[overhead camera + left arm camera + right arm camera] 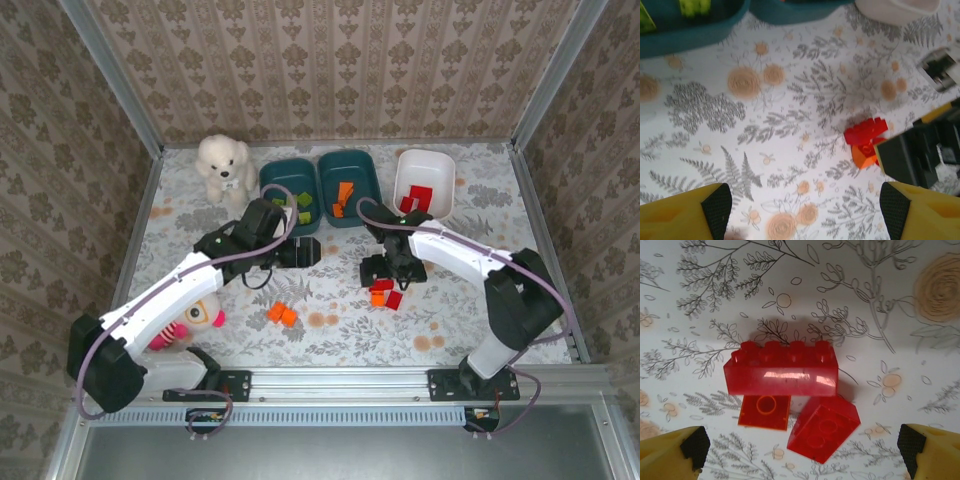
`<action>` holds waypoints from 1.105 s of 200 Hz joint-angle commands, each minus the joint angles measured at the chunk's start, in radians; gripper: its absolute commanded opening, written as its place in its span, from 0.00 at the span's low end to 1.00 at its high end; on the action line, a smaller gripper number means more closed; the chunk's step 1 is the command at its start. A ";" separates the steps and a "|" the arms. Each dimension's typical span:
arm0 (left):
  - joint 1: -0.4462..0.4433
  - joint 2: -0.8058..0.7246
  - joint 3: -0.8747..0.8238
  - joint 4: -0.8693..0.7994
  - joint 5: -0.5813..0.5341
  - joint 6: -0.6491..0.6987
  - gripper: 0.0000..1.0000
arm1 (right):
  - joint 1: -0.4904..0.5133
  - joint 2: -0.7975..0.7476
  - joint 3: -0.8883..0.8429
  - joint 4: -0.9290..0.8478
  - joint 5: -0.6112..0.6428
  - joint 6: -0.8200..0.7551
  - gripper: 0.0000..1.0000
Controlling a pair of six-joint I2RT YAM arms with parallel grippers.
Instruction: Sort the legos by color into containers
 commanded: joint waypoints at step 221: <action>-0.063 0.034 0.031 0.051 -0.013 -0.020 0.81 | -0.142 -0.062 0.194 0.015 0.095 -0.007 0.58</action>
